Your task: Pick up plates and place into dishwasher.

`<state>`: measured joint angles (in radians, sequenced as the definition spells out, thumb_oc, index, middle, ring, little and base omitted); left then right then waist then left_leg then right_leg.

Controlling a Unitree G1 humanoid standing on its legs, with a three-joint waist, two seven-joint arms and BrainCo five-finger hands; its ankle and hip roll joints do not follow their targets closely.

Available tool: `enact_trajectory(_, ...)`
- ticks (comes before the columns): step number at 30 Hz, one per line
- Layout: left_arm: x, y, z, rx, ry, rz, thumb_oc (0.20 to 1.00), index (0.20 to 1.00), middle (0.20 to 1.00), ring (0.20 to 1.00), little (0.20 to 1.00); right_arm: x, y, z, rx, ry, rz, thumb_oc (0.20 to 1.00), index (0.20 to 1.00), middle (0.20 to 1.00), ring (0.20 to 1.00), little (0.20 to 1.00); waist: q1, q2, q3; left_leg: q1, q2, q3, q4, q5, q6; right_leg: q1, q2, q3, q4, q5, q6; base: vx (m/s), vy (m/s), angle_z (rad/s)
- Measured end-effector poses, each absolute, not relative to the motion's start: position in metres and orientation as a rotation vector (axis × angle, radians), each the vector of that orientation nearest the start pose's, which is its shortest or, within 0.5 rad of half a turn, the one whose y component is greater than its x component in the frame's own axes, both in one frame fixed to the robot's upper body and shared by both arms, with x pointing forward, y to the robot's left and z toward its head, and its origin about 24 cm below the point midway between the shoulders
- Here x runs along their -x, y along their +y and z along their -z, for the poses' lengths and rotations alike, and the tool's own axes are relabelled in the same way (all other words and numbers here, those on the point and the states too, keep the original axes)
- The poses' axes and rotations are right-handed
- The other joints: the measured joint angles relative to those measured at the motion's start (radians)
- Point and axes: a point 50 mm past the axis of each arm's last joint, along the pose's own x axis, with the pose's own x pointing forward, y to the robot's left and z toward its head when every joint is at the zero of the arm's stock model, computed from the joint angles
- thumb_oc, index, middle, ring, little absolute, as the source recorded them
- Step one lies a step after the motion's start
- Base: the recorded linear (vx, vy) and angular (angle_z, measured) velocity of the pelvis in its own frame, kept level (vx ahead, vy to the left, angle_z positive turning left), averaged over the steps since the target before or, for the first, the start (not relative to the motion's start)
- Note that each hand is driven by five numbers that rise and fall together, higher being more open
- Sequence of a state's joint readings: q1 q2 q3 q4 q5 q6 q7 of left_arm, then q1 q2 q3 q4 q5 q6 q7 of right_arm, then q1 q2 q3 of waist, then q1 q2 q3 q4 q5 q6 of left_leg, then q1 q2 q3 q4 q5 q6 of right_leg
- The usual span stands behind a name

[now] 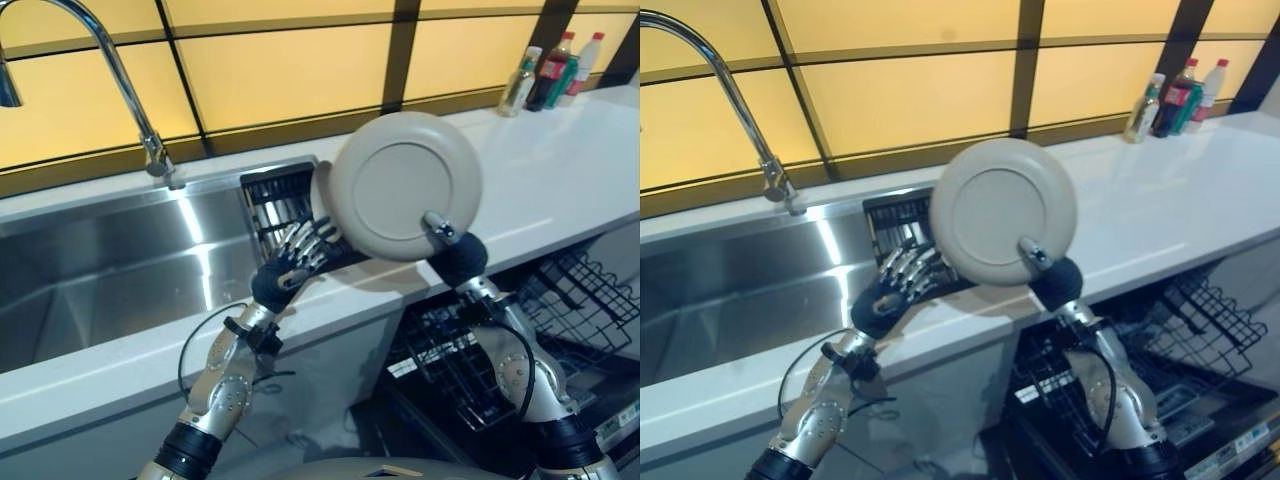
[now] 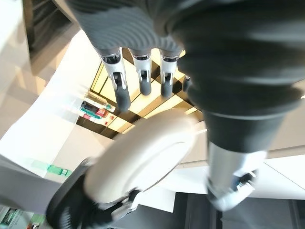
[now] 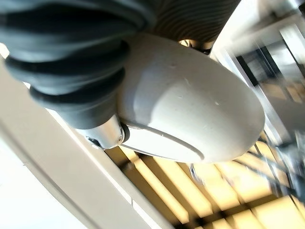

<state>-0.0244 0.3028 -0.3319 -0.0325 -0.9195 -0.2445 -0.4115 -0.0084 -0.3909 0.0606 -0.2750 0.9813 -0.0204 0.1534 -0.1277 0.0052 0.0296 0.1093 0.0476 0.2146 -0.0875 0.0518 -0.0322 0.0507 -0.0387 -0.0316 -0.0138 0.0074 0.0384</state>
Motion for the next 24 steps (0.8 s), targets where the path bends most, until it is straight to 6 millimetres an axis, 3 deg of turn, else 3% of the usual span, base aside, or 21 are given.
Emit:
enact_trajectory(7,-0.233,0.105,-0.090,0.716,-0.242,0.752,1.000,1.000,1.000,1.000,1.000,-0.238,-0.203,-0.112,-0.544,-0.319,-0.132,0.200,0.200,0.200,0.200,0.200,-0.060,0.011,-0.006,0.001,-0.002,0.034,-0.005,-0.003,0.003,-0.015,0.000,0.034,-0.001,0.011,0.009,-0.04,0.015,-0.15)
enact_trajectory(18,-0.205,0.055,-0.077,0.898,-0.085,1.037,1.000,1.000,1.000,1.000,1.000,-0.230,-0.243,-0.093,-0.526,-0.349,0.181,0.200,0.200,0.200,0.200,0.200,-0.135,0.034,0.010,0.003,-0.006,0.093,-0.006,-0.016,0.014,-0.040,-0.001,0.093,0.003,0.027,0.024,-0.02,0.020,-0.16)
enact_trajectory(24,-0.192,0.034,-0.067,0.935,0.007,1.161,1.000,1.000,1.000,1.000,1.000,-0.229,-0.251,-0.084,-0.427,-0.326,0.275,0.200,0.200,0.200,0.200,0.200,-0.160,0.043,0.017,0.005,-0.007,0.119,-0.006,-0.017,0.013,-0.053,0.000,0.114,0.010,0.029,0.026,0.01,-0.011,-0.11)
